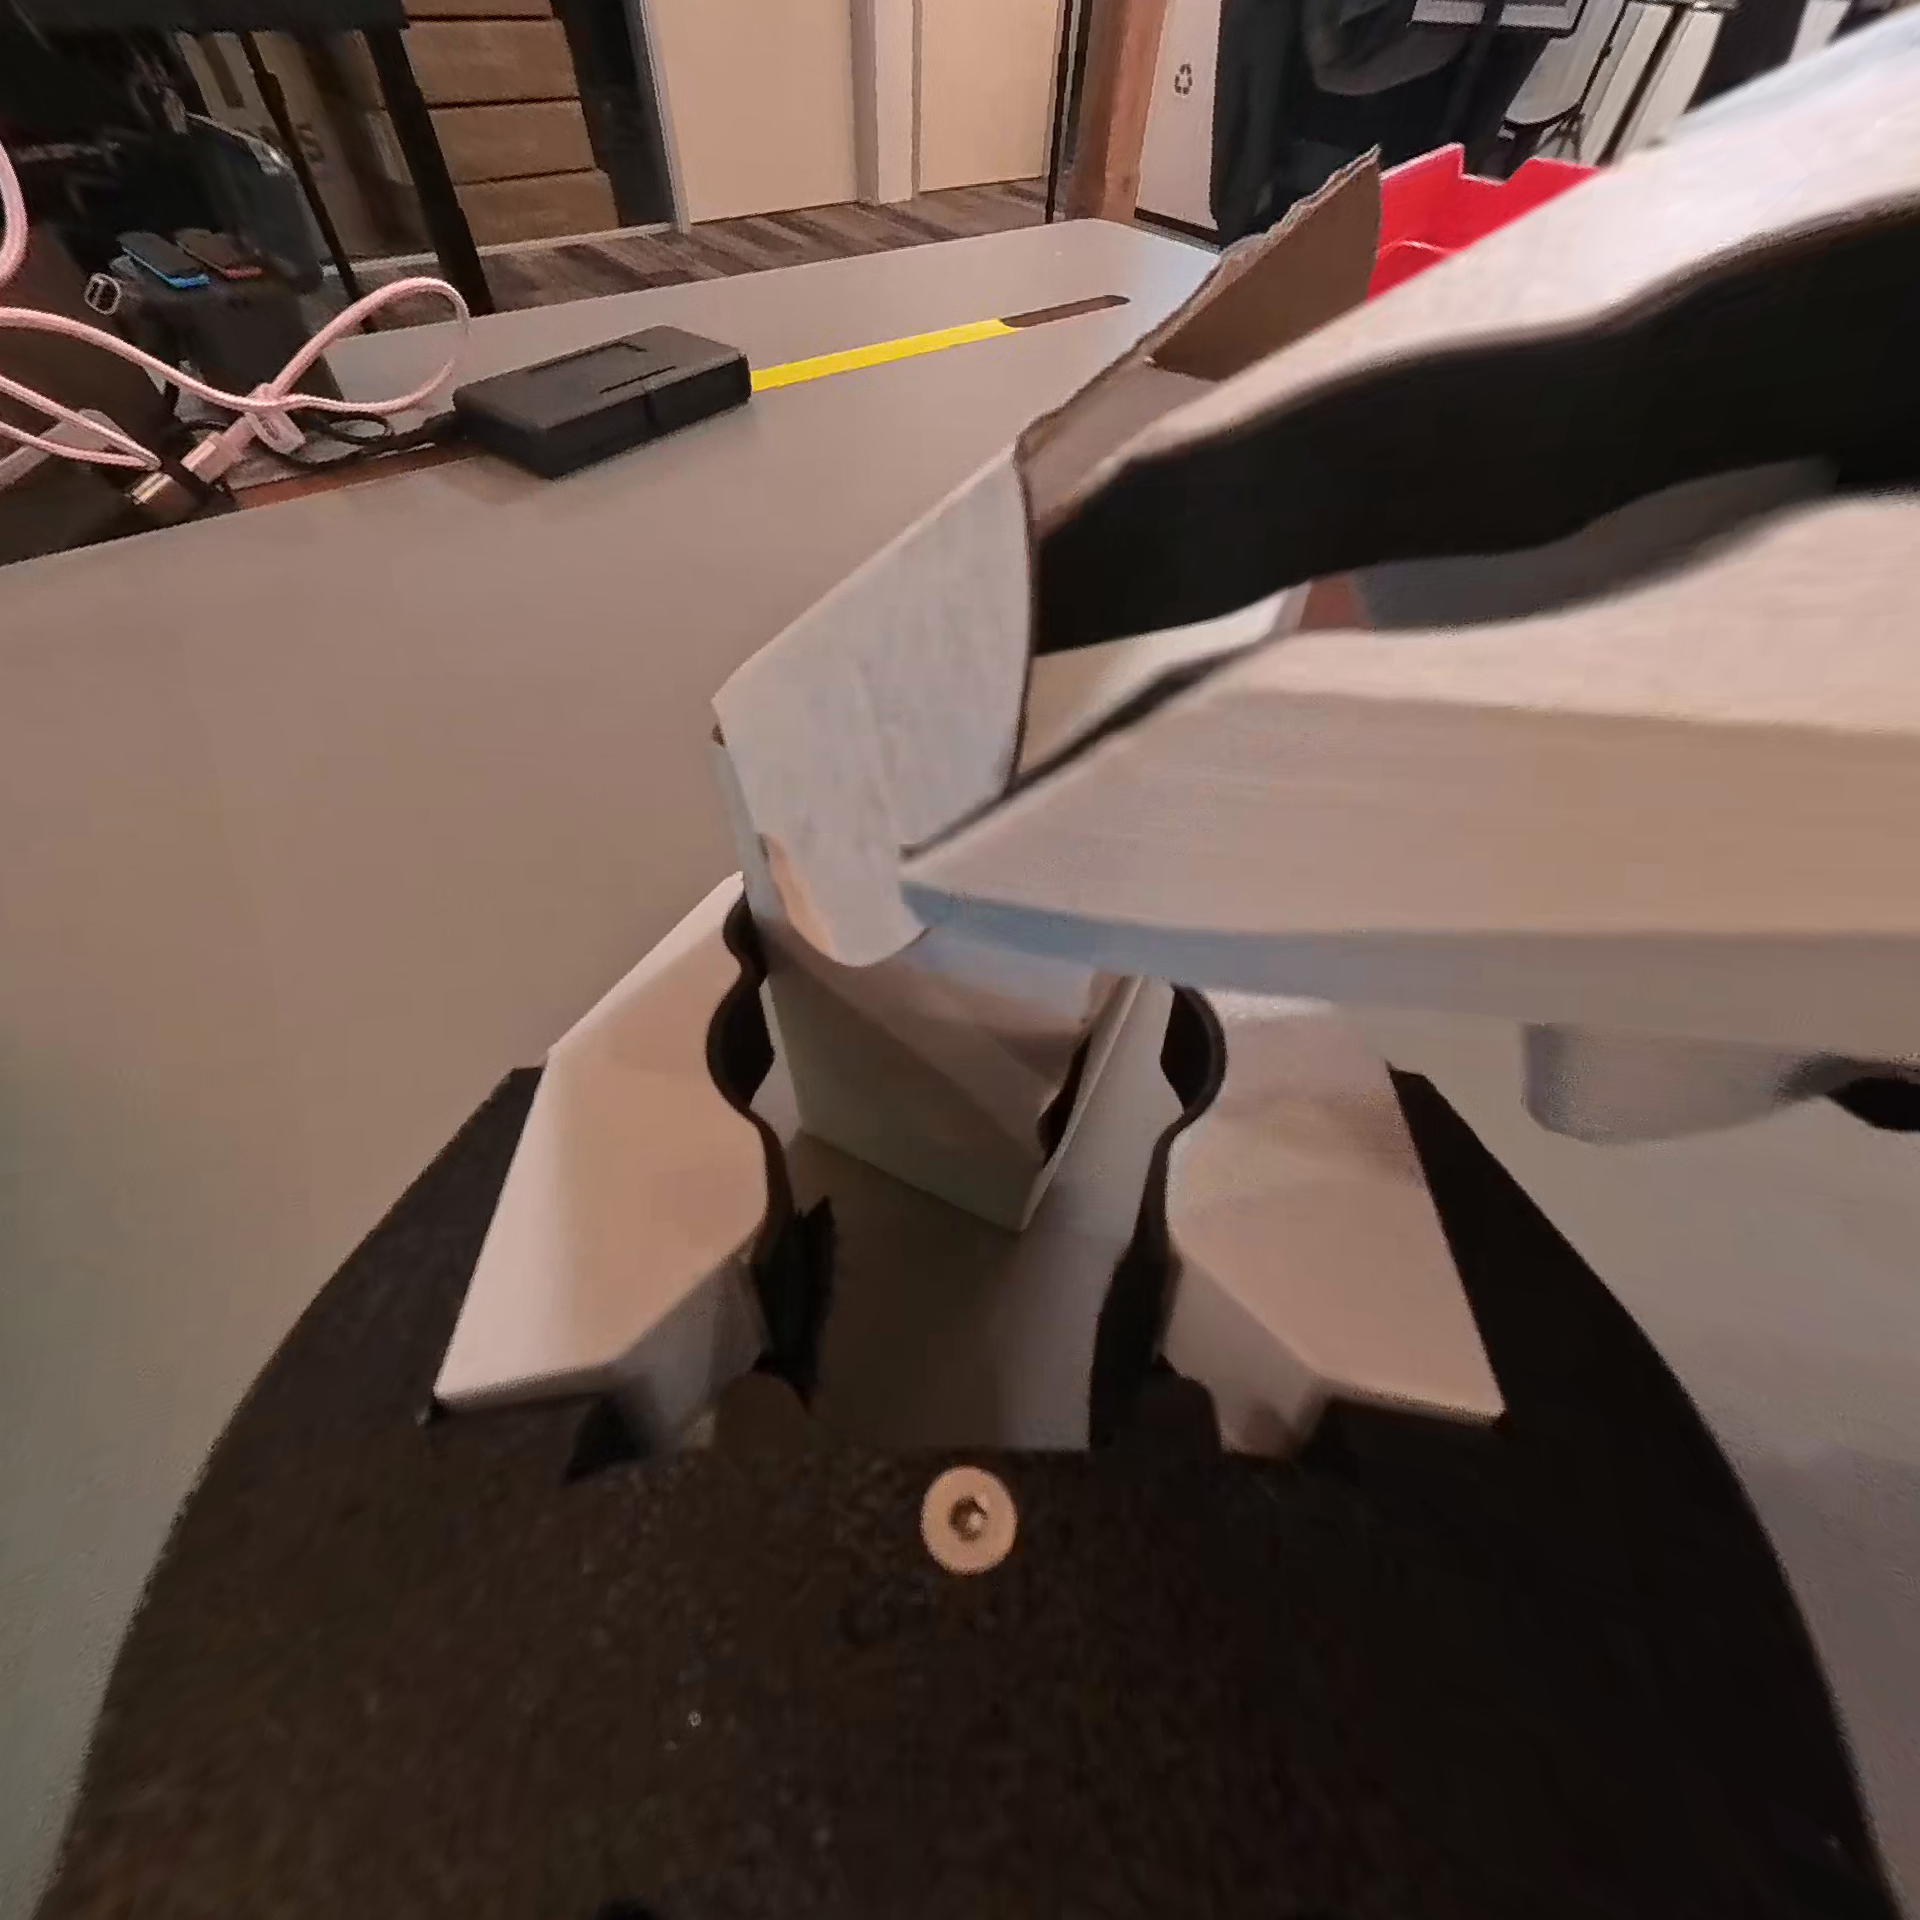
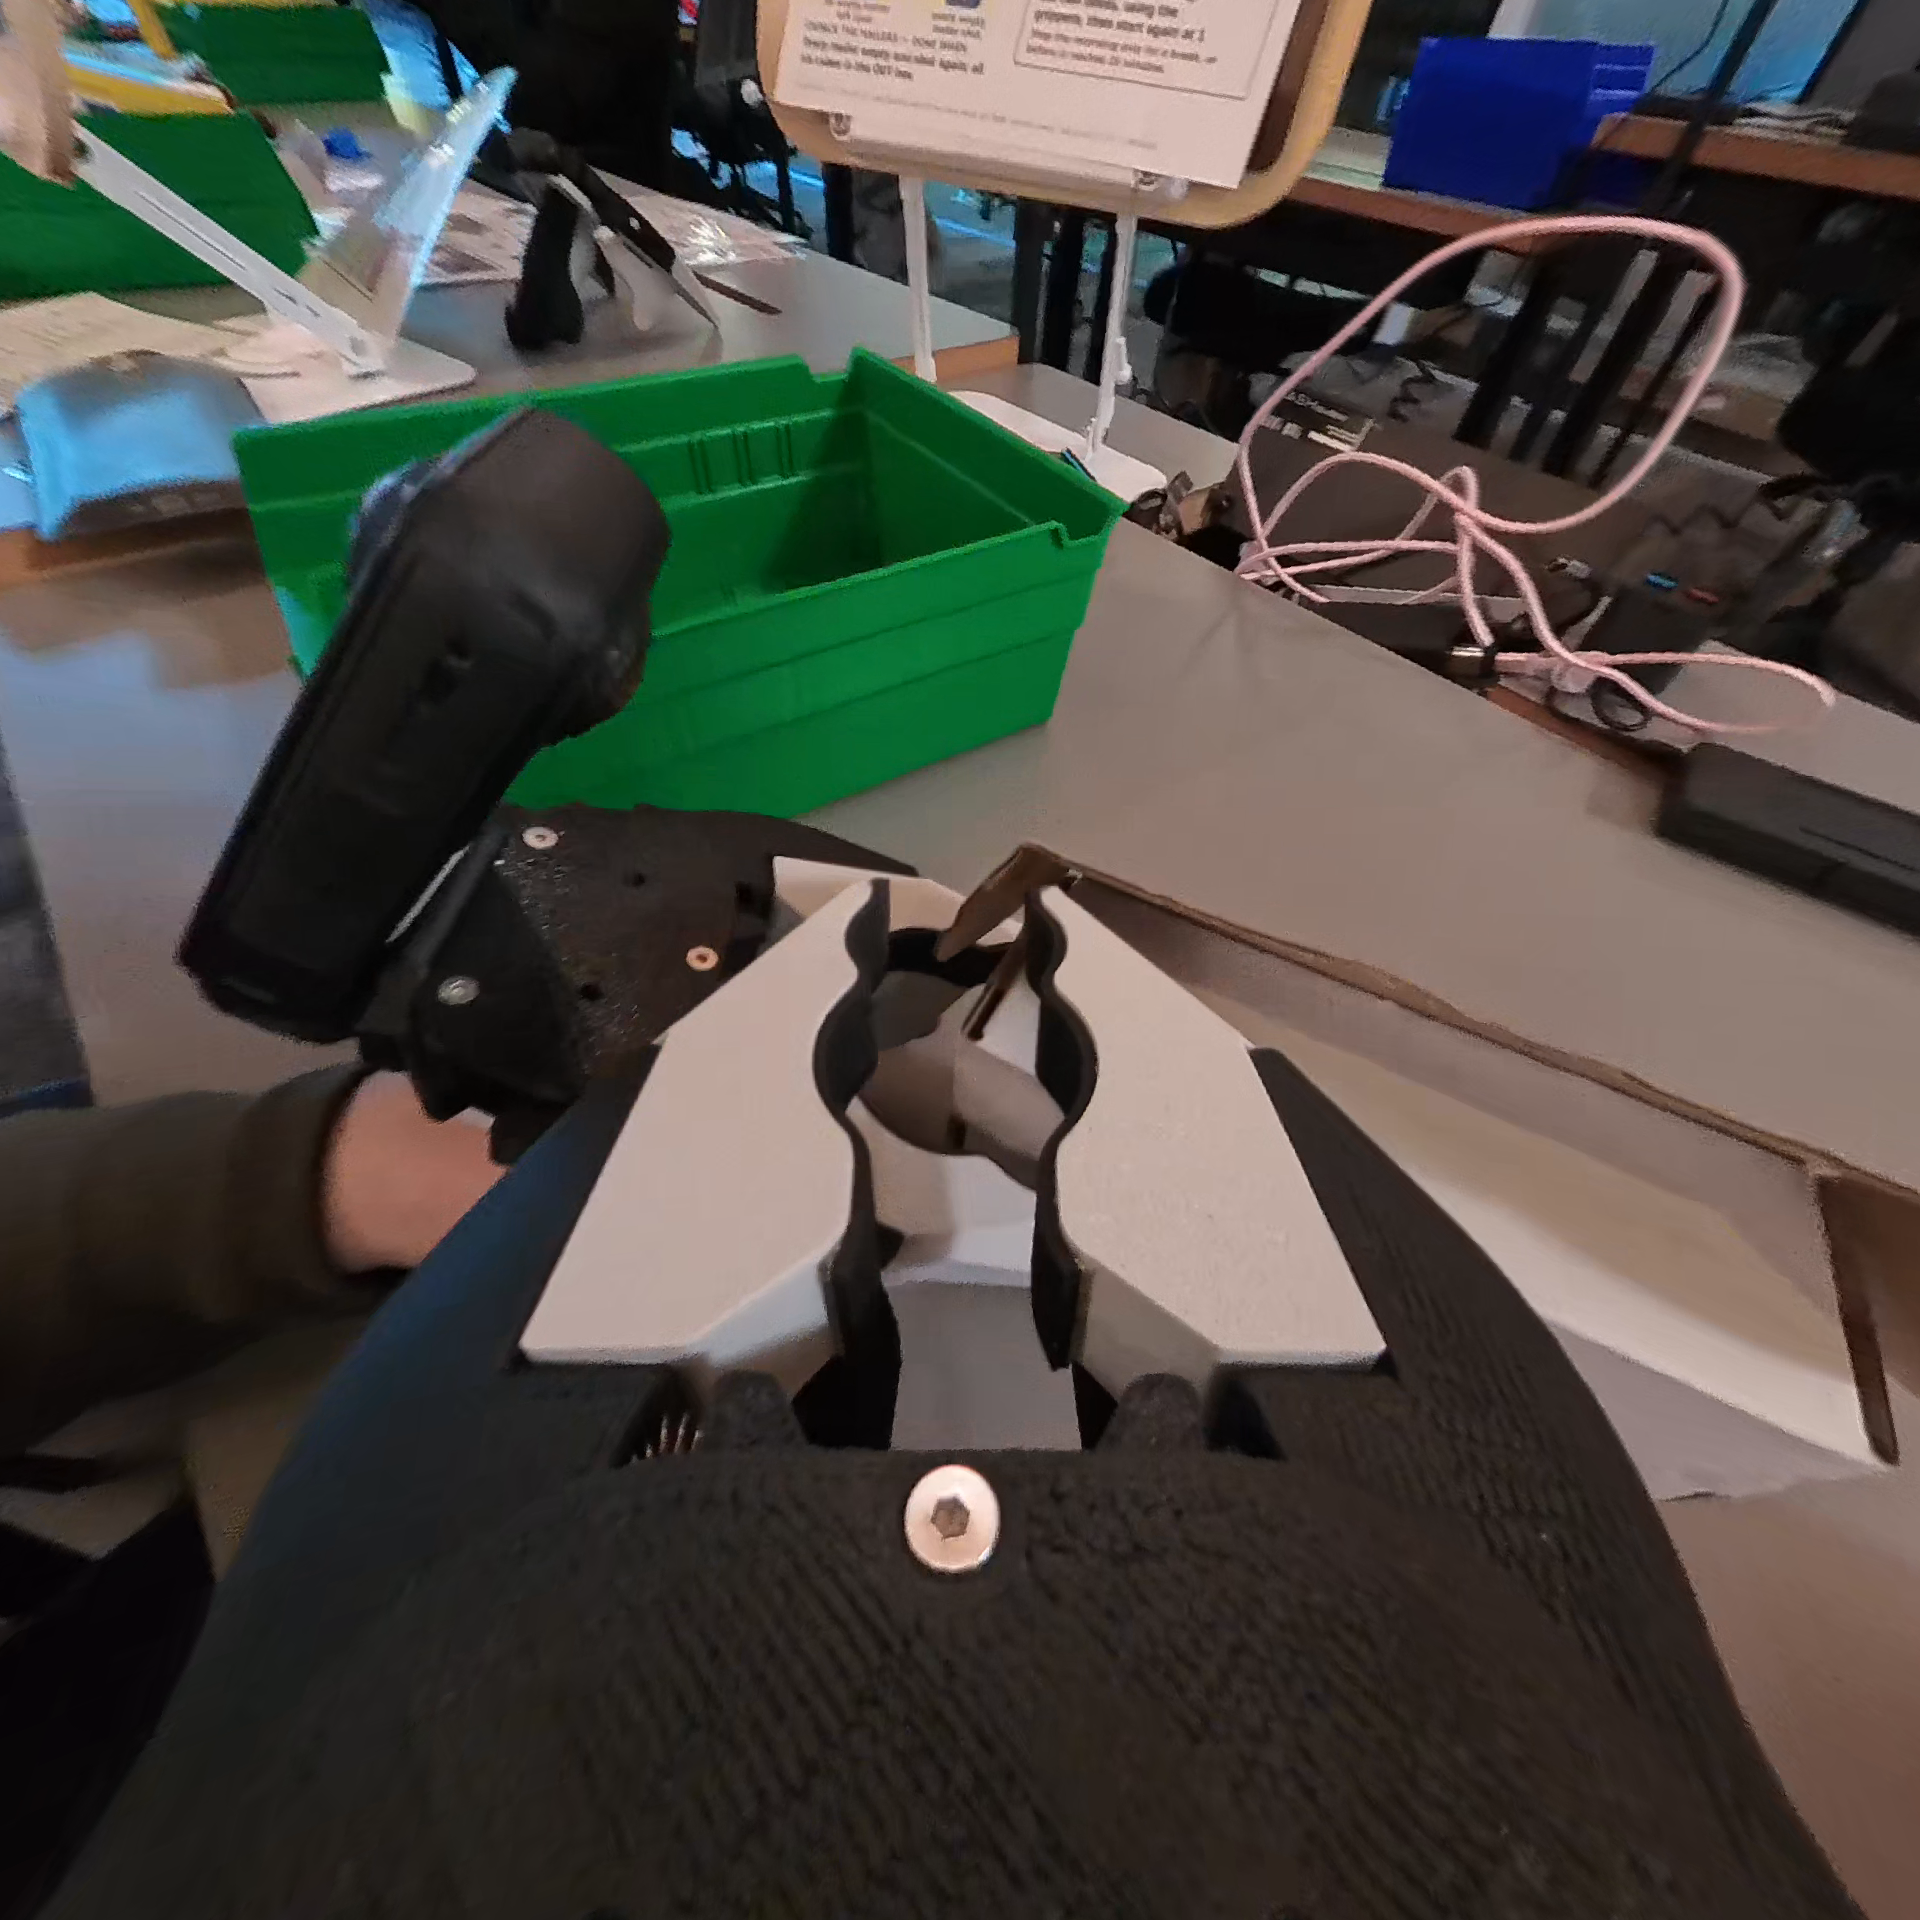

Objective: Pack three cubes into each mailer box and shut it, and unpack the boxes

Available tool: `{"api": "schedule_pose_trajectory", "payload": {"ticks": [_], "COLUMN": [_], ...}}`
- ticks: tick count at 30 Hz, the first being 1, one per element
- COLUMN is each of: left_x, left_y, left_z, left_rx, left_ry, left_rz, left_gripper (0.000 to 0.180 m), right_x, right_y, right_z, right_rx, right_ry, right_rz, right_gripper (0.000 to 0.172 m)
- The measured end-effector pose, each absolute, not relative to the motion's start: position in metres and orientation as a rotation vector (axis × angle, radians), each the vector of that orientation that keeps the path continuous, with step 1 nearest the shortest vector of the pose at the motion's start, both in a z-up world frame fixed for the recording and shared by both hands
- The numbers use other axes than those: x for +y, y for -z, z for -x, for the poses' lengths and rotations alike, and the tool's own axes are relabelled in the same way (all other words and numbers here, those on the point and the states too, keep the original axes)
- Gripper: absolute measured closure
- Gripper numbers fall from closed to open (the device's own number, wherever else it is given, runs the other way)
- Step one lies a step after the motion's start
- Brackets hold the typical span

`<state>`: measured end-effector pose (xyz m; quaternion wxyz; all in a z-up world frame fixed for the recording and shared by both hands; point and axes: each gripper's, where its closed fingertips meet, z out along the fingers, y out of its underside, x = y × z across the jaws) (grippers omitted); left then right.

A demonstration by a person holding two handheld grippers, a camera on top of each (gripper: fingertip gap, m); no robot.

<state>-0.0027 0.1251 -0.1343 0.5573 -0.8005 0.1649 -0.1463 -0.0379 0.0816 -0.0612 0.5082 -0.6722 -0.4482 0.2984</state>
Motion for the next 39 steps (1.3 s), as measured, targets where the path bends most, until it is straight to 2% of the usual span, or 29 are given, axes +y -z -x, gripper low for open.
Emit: {"api": "schedule_pose_trajectory", "payload": {"ticks": [4, 14, 24, 25, 27, 31, 36, 39], "left_x": [0.124, 0.123, 0.123, 0.123, 0.123, 0.123, 0.123, 0.124], "left_y": [0.134, 0.135, 0.135, 0.135, 0.135, 0.135, 0.135, 0.135], "left_z": [0.002, -0.001, -0.001, -0.001, -0.001, -0.001, -0.001, -0.001], "left_rx": [0.399, 0.422, 0.420, 0.419, 0.417, 0.417, 0.419, 0.419], "left_ry": [0.345, 0.355, 0.362, 0.363, 0.367, 0.368, 0.368, 0.368], "left_rz": [1.887, 1.887, 1.889, 1.889, 1.889, 1.889, 1.889, 1.889], "left_gripper": [0.106, 0.109, 0.109, 0.109, 0.109, 0.109, 0.108, 0.108], "right_x": [0.094, 0.101, 0.094, 0.093, 0.090, 0.121, 0.178, 0.185], "right_y": [0.052, 0.045, 0.053, 0.053, 0.043, 0.016, 0.055, 0.058], "right_z": [0.037, 0.033, 0.028, 0.027, 0.018, -0.048, -0.108, -0.101], "right_rx": [-1.063, -1.058, -1.078, -1.080, -1.054, -0.831, -0.746, -0.784], "right_ry": [-0.617, -0.664, -0.635, -0.638, -0.639, -0.502, -0.425, -0.523], "right_rz": [1.586, 1.626, 1.600, 1.597, 1.554, 1.457, 1.664, 1.666], "right_gripper": [0.165, 0.170, 0.169, 0.168, 0.149, 0.150, 0.140, 0.145]}}
